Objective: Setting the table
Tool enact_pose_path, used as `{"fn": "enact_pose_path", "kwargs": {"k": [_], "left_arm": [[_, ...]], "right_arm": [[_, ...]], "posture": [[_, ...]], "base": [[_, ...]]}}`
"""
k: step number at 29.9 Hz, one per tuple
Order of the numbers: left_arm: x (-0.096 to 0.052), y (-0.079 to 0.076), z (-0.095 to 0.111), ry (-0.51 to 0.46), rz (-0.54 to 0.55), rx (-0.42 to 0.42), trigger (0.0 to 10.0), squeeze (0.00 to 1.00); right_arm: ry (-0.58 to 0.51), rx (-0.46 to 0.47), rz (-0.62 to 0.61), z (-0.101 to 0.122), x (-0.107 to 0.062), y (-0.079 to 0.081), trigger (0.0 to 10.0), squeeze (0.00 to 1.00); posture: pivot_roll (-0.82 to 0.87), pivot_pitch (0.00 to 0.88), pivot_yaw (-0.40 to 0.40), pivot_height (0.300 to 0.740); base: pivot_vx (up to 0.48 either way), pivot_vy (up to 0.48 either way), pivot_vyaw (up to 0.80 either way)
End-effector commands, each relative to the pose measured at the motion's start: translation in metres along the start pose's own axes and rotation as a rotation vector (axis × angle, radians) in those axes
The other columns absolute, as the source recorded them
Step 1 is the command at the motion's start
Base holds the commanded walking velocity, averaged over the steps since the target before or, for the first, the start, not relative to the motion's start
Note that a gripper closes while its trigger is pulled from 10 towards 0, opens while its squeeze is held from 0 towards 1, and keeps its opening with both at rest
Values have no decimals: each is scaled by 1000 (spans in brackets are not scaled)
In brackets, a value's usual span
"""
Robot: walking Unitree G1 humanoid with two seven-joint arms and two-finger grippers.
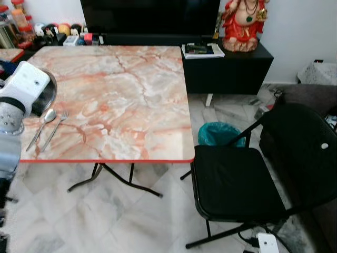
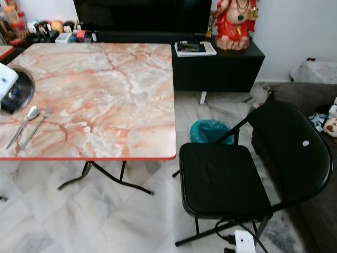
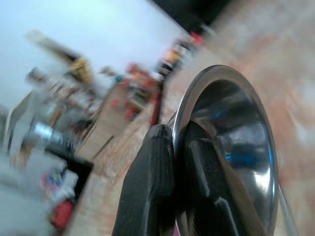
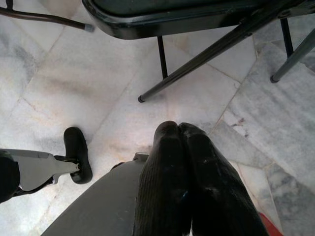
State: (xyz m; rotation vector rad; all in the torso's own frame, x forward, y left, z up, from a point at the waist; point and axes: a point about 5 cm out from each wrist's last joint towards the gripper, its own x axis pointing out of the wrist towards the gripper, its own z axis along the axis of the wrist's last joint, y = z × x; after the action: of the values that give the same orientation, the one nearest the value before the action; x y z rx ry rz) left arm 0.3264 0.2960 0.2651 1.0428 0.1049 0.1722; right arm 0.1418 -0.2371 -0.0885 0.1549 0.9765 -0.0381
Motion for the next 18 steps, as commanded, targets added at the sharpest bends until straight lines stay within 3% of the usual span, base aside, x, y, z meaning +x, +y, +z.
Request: {"fn": "enact_pose_path", "kwargs": {"k": [1,6,9,16,18], "left_arm": [[-3,-15,-2,42,-105,81,10000,0],[-8,-53,-11,154,-304,101,10000,0],[-12,-64,-14,174,-380,108,10000,0],[-32,-103,-12,176,-634,5,10000,0],[-35,-106,-14,179,-658,20,10000,0]], "right_arm": [[8,-5,-7,-2,-1,-2,10000,0],[7,2,-8,-2,-1,-2,10000,0],[5,7,-11,-2,-1,-2,10000,0],[5,5,-6,-1,-1,-2,10000,0],[4,7,-7,-1,-1,-2,10000,0]], "posture": [[36,0,-7,740],[24,0,-7,740],[24,0,-7,740],[26,8,-8,740],[26,9,-9,740]], "base": [[0,0,0],[0,0,0],[0,0,0],[0,0,0],[0,0,0]]}}
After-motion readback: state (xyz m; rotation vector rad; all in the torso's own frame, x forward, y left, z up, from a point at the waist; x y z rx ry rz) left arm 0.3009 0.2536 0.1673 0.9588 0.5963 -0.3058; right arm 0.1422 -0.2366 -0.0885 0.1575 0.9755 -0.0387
